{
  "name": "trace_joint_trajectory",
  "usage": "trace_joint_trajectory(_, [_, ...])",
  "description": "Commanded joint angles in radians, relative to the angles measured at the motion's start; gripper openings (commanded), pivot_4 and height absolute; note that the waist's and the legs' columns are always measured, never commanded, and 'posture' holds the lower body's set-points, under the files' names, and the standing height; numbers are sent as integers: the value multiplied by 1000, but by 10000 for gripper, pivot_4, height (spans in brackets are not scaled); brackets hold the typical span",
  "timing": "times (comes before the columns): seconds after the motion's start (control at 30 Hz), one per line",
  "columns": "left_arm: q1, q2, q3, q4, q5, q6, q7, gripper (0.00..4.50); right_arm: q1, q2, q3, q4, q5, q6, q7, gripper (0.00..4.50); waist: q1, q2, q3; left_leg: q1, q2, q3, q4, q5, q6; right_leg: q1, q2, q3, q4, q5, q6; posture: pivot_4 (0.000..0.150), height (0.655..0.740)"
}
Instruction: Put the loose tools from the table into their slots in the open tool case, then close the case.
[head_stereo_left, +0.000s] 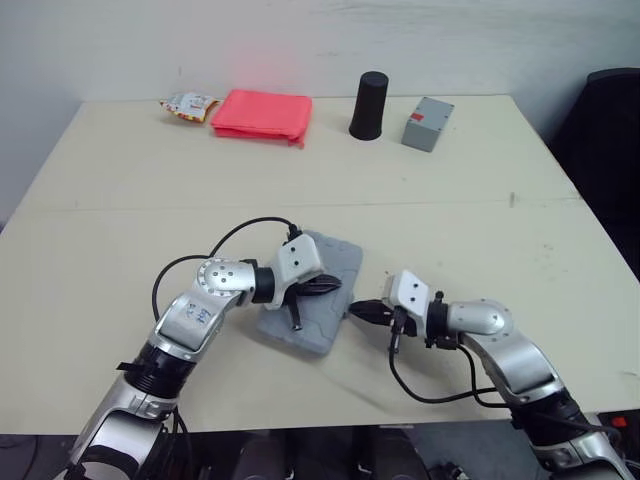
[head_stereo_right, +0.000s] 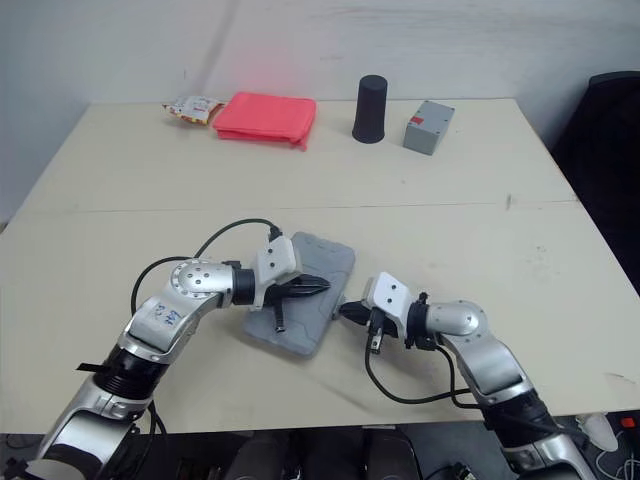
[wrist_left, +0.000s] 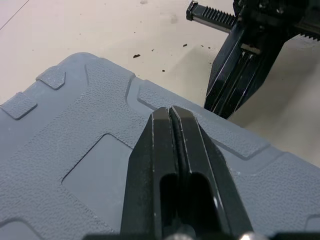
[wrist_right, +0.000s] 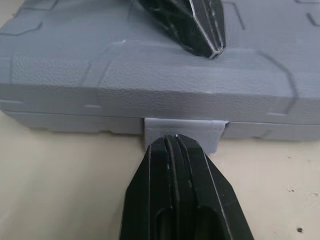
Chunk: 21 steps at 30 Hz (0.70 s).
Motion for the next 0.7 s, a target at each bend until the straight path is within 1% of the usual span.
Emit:
trace_joint_trajectory(0.03, [57, 23, -53, 51, 50, 72, 0, 0, -31, 37, 25, 28, -16, -57, 11, 613, -1, 0, 0, 0, 0, 0, 0, 0, 0, 0, 0, 0, 0, 0, 0, 1500, 7400])
trace_joint_trajectory(0.27, [83, 19, -53, 50, 42, 97, 8, 0, -77, 99, 44, 93, -42, -104, 22, 613, -7, -1, -3, 2, 1, 0, 0, 0, -1, 1, 0, 0, 1, 0, -1, 1500, 7400])
trace_joint_trajectory(0.33, [107, 31, -63, 48, 30, 129, -10, 0, -95, 114, 58, 108, -60, -115, 24, 613, -15, -1, -3, 7, 1, 1, -2, 0, -2, 4, 0, 1, 1, -1, -1, 1500, 7400])
trace_joint_trajectory(0.4, [116, 35, -68, 54, 31, 131, -18, 0, -105, 120, 64, 120, -73, -125, 27, 613, -25, 0, -3, 15, 2, 0, -3, -1, -3, 11, -4, 1, 0, -2, -3, 1500, 7400])
trace_joint_trajectory(0.43, [131, 31, -69, 80, 37, 108, -16, 0, -110, 116, 67, 134, -93, -153, 24, 613, -27, 0, -4, 18, 4, 0, -3, -4, -5, 14, -4, 0, 0, -3, -4, 1500, 7400])
trace_joint_trajectory(0.53, [165, 25, -62, 119, 40, 70, -16, 0, -127, 110, 74, 174, -152, -244, 8, 613, -28, 2, -9, 20, 6, 0, -3, -6, -7, 15, -3, 0, 0, -3, -5, 1500, 7400])
trace_joint_trajectory(0.63, [186, 28, -53, 124, 52, 47, -6, 0, -149, 120, 78, 226, -208, -309, -28, 613, -29, 1, -13, 24, 8, 1, -4, -6, -9, 17, -2, 1, 0, -4, -6, 1500, 7400])
trace_joint_trajectory(0.7, [194, 26, -47, 123, 52, 39, -1, 0, -156, 127, 82, 246, -215, -348, -26, 613, -29, 0, -16, 26, 9, 1, -4, -7, -11, 19, 0, 2, 0, -5, -7, 1500, 7400])
